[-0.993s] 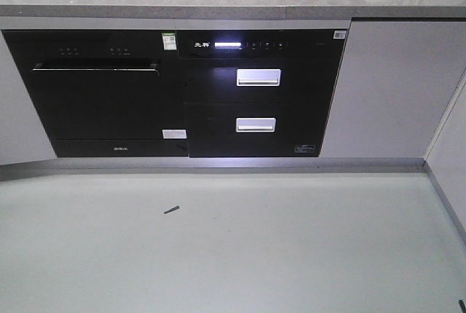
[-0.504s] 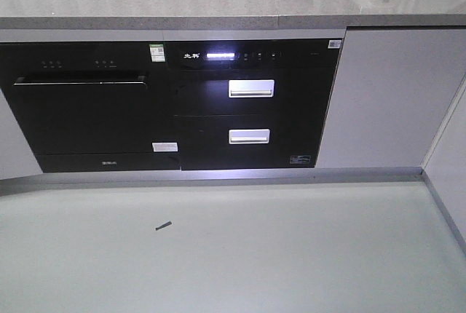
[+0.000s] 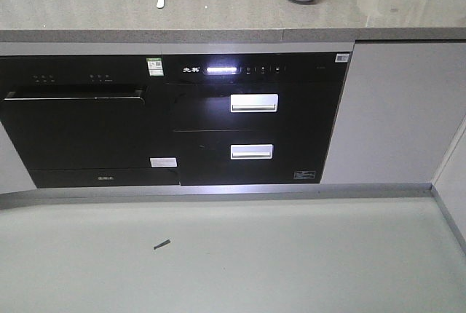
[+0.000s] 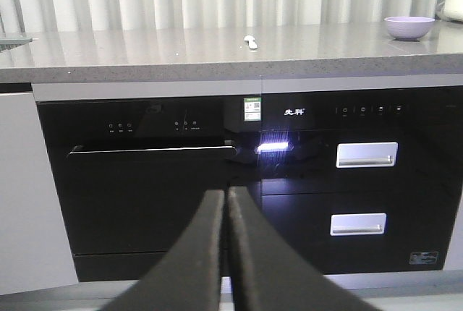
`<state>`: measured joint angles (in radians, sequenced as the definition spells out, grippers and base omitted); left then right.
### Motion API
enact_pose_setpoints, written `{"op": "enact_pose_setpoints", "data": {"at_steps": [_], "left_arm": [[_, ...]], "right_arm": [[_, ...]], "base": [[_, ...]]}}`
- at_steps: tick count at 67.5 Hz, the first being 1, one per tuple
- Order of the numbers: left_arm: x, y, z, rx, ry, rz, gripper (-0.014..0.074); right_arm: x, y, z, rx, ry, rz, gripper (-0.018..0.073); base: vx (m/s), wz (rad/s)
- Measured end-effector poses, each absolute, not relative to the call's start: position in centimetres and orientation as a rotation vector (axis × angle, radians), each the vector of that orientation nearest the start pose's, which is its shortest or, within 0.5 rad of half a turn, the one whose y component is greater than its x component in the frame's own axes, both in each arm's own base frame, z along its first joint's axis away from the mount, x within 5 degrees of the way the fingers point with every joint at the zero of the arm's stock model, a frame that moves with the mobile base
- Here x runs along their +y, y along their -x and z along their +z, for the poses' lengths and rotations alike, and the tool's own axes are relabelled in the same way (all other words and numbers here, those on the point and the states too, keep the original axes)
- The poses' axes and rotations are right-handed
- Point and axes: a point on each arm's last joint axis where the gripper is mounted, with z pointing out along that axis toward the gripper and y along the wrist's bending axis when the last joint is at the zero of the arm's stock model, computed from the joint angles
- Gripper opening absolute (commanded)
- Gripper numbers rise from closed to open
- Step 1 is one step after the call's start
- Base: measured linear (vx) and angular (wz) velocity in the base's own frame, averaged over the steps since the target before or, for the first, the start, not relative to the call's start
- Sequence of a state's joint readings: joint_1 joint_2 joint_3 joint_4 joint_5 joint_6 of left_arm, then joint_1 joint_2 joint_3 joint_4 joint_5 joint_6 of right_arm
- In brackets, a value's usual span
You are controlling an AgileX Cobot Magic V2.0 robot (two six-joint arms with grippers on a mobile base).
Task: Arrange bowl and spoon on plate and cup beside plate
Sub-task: 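Approach closer to the counter, positioning between the spoon and bowl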
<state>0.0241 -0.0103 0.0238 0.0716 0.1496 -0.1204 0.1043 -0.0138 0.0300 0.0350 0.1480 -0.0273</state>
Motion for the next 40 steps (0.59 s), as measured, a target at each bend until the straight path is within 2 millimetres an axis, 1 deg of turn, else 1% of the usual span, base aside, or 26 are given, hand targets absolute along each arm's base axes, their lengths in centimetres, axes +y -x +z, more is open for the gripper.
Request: {"op": "enact_pose_setpoints", "data": {"at_steps": [40], "left_arm": [[0.23, -5.64, 19.22, 1.645, 0.069, -0.011, -0.0006]], "right_arm": [[0.63, -5.60, 19.04, 1.646, 0.084, 0.089, -0.0006]], "base": [[0.19, 0.04]]}}
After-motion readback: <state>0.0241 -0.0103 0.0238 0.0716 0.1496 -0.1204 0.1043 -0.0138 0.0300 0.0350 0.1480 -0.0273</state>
